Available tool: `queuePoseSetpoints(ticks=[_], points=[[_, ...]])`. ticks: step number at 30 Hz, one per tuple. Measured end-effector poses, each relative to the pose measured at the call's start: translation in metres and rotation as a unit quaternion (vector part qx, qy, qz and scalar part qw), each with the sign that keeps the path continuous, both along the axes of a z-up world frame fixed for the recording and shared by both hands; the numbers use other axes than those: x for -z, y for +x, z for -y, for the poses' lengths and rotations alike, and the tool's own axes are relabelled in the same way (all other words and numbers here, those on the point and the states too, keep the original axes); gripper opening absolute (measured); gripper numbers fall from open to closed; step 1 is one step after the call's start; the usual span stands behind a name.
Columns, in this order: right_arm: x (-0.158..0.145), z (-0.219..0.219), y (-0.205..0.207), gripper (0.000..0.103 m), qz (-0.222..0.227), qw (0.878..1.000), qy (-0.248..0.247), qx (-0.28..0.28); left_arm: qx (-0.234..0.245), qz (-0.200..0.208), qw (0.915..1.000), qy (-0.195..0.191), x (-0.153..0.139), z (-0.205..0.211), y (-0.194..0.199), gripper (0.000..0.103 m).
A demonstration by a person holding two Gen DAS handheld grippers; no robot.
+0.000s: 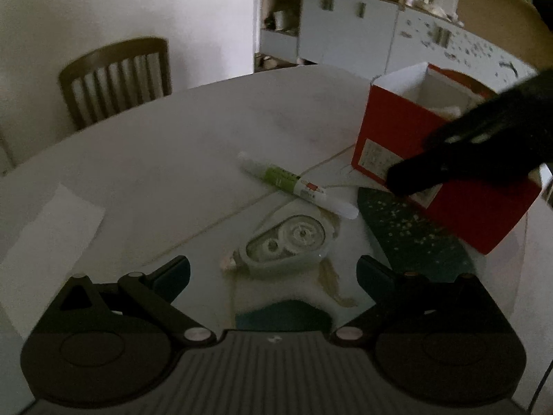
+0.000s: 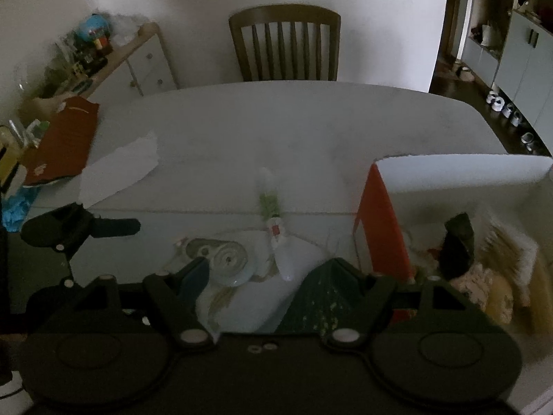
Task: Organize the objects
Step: 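Grasp the correction-tape dispenser with left tool while right tool grasps the glue stick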
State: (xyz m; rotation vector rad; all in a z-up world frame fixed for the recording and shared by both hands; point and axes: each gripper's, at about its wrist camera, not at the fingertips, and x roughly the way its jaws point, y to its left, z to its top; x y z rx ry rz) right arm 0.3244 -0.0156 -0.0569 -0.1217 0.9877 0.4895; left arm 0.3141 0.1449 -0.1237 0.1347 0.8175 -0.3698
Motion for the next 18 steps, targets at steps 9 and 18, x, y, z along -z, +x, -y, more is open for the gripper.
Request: queuePoseSetpoints(ticks=[9, 18], points=[[0.023, -0.019, 0.029, 0.077, -0.028, 1.0, -0.01, 0.001, 0.083, 0.03, 0.9954, 0.037, 0.014, 0.015, 0.014, 0.103], [0.043, -0.035, 0.05, 0.077, -0.047, 0.999, -0.019, -0.008, 0.1, 0.033, 0.9937, 0.039, 0.028, 0.015, 0.035, 0.103]])
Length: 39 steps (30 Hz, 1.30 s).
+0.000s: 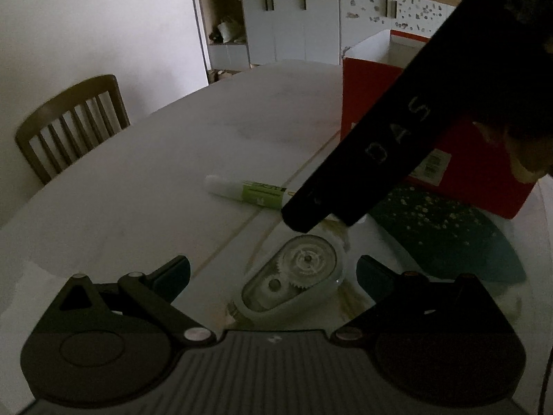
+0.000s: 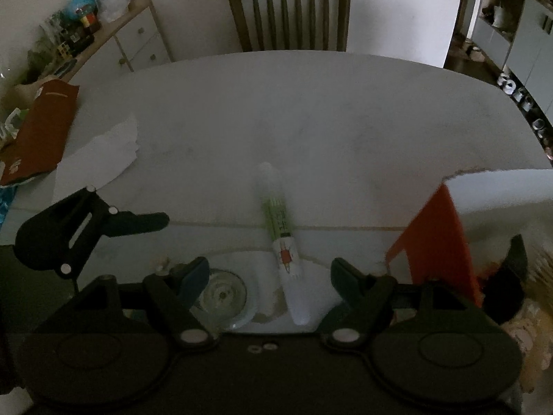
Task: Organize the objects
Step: 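Grasp the correction-tape dispenser with left tool while right tool grasps the glue stick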
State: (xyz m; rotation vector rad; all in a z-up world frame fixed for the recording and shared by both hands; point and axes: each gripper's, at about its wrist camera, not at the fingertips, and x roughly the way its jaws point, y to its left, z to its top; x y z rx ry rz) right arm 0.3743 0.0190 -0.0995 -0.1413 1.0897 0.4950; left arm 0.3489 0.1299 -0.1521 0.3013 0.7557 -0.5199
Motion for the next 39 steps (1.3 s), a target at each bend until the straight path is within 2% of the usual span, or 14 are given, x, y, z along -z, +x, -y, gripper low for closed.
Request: queuePoseSetpoints(ticks=[3, 10, 13, 18, 23, 27, 33, 35, 39], points=[[0.006, -0.004, 0.005, 0.077, -0.004, 1.0, -0.003, 0.0, 0.005, -0.001, 0.9999, -0.012, 0.002, 0.0, 0.004, 0.103], [0.015, -0.011, 0.01, 0.075, -0.005, 1.0, -0.001, -0.006, 0.025, 0.0, 0.9997, -0.005, 0.011, 0.005, 0.005, 0.102], [0.02, -0.012, 0.014, 0.073, -0.007, 1.0, -0.006, -0.004, 0.034, -0.002, 0.9994, -0.005, 0.013, 0.006, 0.004, 0.095], [0.022, -0.016, 0.019, 0.063, -0.007, 1.0, -0.009, -0.006, 0.039, -0.008, 0.9991, -0.012, 0.014, 0.005, 0.004, 0.07], [0.024, -0.017, 0.019, 0.051, -0.007, 1.0, -0.014, -0.009, 0.036, -0.007, 0.9993, -0.01, 0.014, 0.005, 0.0, 0.069], [0.024, -0.021, 0.018, 0.046, 0.001, 1.0, -0.025, -0.011, 0.014, -0.013, 0.9998, -0.007, 0.013, 0.005, -0.002, 0.068], [0.026, -0.029, 0.016, 0.029, 0.015, 0.999, -0.05, -0.014, -0.04, -0.027, 0.9988, -0.013, 0.009, 0.002, -0.012, 0.066], [0.026, -0.029, 0.014, 0.019, 0.019, 0.998, -0.055, -0.016, -0.059, -0.034, 0.9974, -0.024, 0.007, -0.004, -0.016, 0.066], [0.026, -0.028, 0.006, 0.017, 0.016, 0.999, -0.048, -0.02, -0.09, -0.041, 0.9942, -0.043, 0.004, -0.013, -0.025, 0.06]])
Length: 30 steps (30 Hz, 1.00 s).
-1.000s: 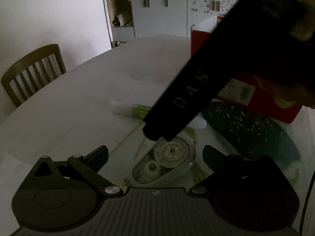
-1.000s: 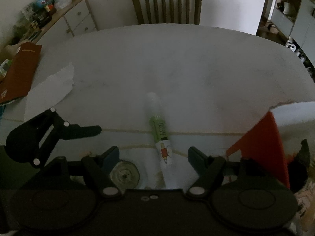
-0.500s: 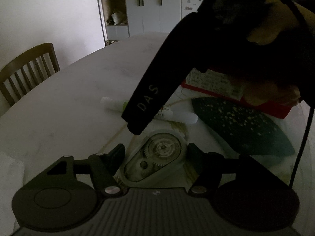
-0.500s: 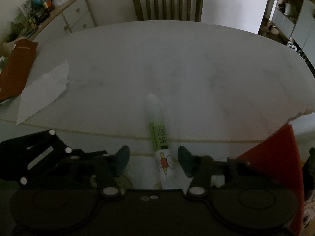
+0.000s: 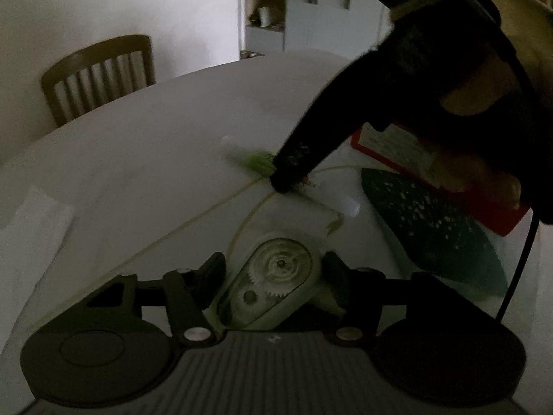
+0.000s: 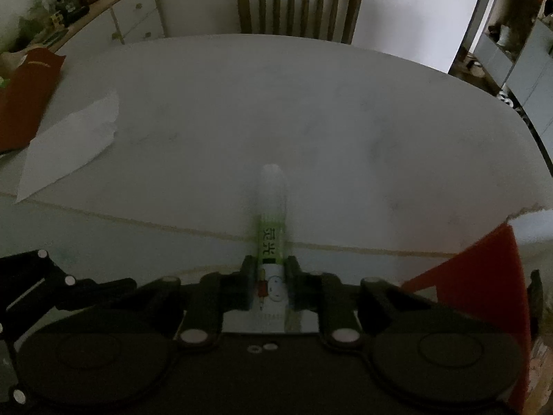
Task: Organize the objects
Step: 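Grasp the correction-tape dispenser with left tool while right tool grasps the glue stick, then carry the tape dispenser with left tool while right tool carries the glue stick to the shoebox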
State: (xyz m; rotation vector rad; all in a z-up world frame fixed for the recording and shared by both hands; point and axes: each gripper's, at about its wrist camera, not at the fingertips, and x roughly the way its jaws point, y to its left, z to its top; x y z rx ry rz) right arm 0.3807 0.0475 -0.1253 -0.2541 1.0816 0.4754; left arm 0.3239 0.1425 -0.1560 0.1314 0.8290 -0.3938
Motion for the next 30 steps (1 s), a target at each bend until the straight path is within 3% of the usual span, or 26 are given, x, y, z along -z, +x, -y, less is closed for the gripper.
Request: queuePoseSetpoints(ticks=[12, 30], points=[[-0.002, 0.039, -0.061, 0.017, -0.04, 0.997, 0.051, 0.029, -0.063, -0.026, 0.9965, -0.048, -0.007, -0.018, -0.025, 0.055], [-0.037, 0.111, -0.144, 0.017, -0.042, 0.988, 0.126, 0.081, -0.118, -0.053, 0.9871, -0.094, -0.019, -0.005, -0.074, 0.051]])
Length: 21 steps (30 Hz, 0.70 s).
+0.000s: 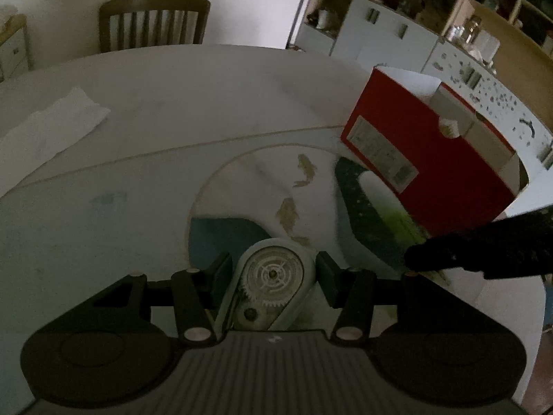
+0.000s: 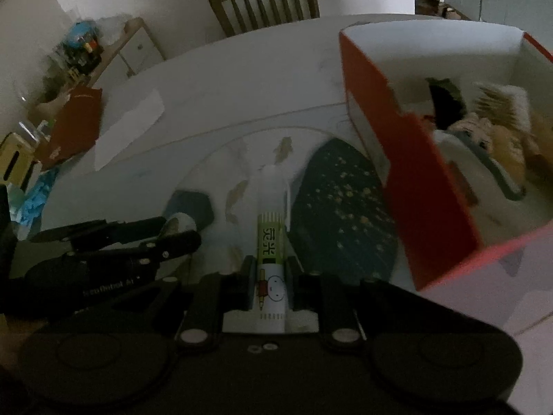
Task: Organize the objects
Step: 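Carry the tape dispenser with left tool while right tool carries the glue stick to the shoebox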
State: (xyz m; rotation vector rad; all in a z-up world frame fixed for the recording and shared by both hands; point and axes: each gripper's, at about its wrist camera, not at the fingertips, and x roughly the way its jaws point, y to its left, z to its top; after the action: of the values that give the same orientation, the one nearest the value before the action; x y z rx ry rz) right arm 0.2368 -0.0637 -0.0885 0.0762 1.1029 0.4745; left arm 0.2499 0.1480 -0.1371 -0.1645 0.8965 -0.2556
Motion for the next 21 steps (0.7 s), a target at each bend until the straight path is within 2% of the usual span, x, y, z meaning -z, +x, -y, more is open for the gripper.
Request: queuePoseSetpoints(ticks=[7, 13, 18, 21], points=[[-0.019, 0.024, -0.017, 0.017, 0.014, 1.0, 0.023, 0.0, -0.013, 0.005, 0.9997, -0.02, -0.019, 0.009, -0.019, 0.051], [-0.04, 0.04, -0.024, 0.017, 0.043, 0.998, 0.034, -0.011, -0.01, 0.016, 0.9991, -0.039, -0.04, 0.024, -0.028, 0.051], [-0.05, 0.061, -0.021, 0.017, 0.058, 0.997, 0.041, -0.001, 0.001, 0.032, 0.9985, -0.045, -0.059, 0.045, -0.029, 0.051], [-0.055, 0.073, -0.019, 0.017, 0.068, 0.997, 0.04, -0.001, 0.002, 0.027, 0.9983, -0.052, -0.067, 0.058, -0.024, 0.051]])
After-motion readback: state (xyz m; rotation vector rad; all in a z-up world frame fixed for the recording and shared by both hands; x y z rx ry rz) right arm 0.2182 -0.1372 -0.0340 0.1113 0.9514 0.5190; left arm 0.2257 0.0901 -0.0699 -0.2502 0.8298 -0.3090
